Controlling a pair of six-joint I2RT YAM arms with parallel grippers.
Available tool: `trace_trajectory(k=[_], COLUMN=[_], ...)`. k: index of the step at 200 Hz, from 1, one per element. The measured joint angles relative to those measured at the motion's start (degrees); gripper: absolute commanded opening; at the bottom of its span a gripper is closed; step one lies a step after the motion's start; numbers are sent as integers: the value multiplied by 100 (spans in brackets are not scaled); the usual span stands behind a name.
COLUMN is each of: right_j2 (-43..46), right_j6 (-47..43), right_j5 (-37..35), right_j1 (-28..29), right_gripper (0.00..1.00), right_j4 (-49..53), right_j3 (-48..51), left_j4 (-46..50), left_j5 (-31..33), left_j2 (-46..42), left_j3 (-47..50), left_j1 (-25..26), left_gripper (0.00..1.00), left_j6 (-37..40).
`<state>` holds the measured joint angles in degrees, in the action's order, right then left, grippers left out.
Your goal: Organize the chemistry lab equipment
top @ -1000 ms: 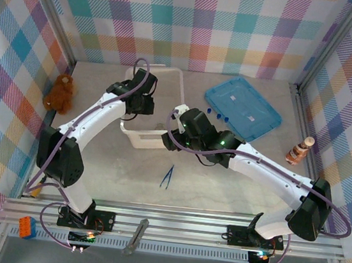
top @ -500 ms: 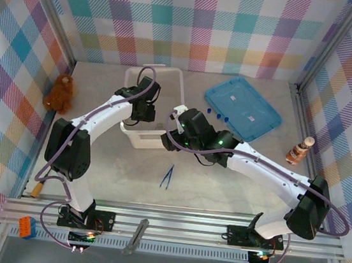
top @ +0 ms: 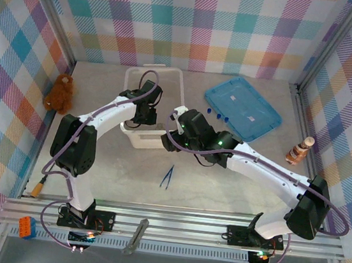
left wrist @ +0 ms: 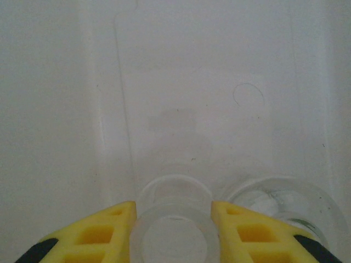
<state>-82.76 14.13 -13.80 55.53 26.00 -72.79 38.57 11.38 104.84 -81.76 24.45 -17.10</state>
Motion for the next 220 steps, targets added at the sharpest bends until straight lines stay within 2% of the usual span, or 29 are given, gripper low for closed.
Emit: trace_trajectory(k=[28, 100, 133, 220], right_j2=[0, 4, 9, 66], right_j6=[2, 17, 17, 24], right_j5=[-2, -4, -4, -22], right_j1=[0, 0, 0, 0], right_gripper=[69, 69, 69, 69], right_j4=[-11, -24, -24, -31], right_j3=[13, 85, 85, 114], left_j4=[-2, -2, 0, 4], left_j5=[-2, -63, -87, -98], left_j2=[35, 151, 151, 105], left_j3=[0, 4, 31, 37], left_j1=[0, 0, 0, 0], left_gripper=[22, 32, 42, 54], left_j6=[0, -22, -59, -140])
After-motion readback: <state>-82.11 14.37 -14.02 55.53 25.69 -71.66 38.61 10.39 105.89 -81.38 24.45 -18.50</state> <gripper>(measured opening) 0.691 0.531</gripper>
